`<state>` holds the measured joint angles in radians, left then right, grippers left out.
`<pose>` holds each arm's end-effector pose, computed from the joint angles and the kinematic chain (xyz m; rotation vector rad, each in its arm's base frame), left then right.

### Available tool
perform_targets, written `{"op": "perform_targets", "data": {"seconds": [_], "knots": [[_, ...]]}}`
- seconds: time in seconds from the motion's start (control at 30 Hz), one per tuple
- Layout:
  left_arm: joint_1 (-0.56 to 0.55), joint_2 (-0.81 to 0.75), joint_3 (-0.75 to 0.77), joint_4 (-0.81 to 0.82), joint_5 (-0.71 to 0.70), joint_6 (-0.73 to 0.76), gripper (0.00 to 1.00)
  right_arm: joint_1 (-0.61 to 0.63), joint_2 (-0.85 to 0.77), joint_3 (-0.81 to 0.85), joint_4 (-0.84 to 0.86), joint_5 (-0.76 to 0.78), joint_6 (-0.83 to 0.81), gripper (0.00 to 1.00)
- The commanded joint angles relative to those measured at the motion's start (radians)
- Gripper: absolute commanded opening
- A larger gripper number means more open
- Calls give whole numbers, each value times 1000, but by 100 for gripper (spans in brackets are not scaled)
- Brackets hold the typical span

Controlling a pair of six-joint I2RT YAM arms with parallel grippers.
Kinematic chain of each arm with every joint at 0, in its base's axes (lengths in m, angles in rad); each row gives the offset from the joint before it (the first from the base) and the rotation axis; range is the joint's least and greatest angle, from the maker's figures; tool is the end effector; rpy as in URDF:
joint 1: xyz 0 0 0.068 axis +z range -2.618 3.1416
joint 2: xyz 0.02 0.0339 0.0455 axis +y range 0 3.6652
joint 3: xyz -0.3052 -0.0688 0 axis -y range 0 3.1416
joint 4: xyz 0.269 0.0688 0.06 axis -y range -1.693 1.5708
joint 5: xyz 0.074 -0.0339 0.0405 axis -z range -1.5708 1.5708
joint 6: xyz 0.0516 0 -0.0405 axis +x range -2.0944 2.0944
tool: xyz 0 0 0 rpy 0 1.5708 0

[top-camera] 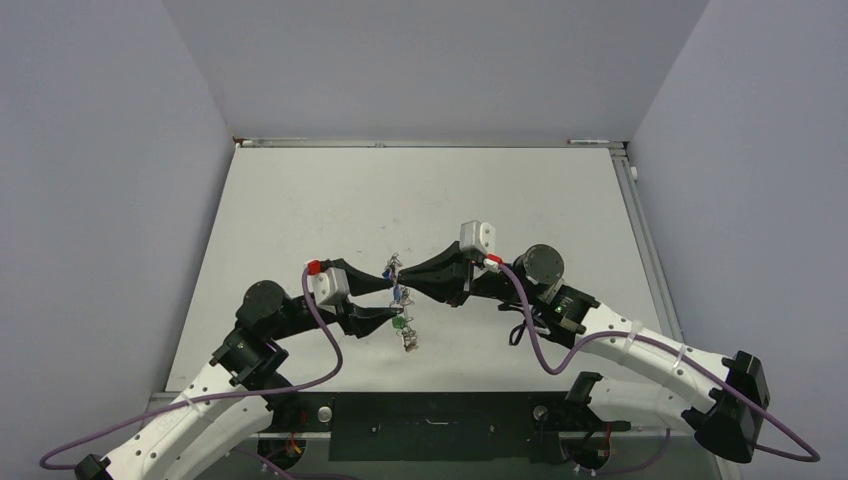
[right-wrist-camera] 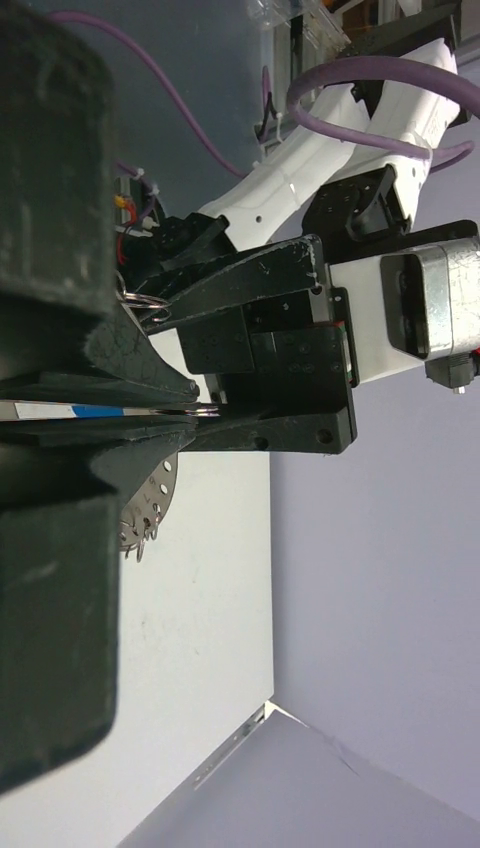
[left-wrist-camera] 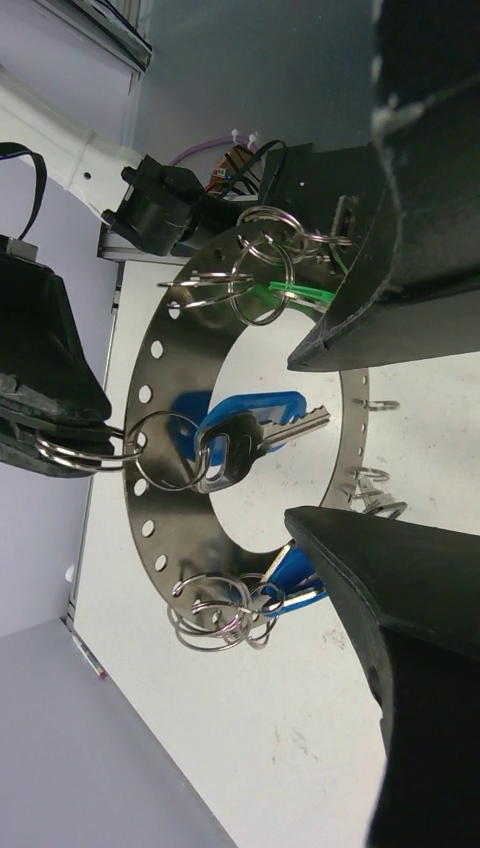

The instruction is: Put the keys on the keyring

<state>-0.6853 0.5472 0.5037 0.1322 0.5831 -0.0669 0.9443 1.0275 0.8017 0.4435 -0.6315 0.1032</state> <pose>0.0961 -0.1152 0.3309 0.9298 1.2857 -1.0260 0.1223 0.2210 0.3980 -1.1009 1.0544 1.2789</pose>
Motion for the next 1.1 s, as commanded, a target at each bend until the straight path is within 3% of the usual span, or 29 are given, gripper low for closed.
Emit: {"op": "perform_targets", "data": {"seconds": [0.0, 0.23, 0.37, 0.6, 1.07], "knots": [[6, 2, 5, 56, -11, -14, 50, 15, 13, 1, 170, 13, 22, 5], [6, -11, 2, 56, -37, -14, 48, 25, 36, -16, 195, 18, 29, 5], [6, -22, 4, 49, -56, -4, 23, 29, 32, -21, 181, 25, 23, 5], [6, -33, 7, 36, -74, 9, 0, 29, 0, -42, 153, 55, 8, 5], [6, -58, 9, 3, -124, 49, 0, 27, -67, -58, -41, 150, -72, 5]]}}
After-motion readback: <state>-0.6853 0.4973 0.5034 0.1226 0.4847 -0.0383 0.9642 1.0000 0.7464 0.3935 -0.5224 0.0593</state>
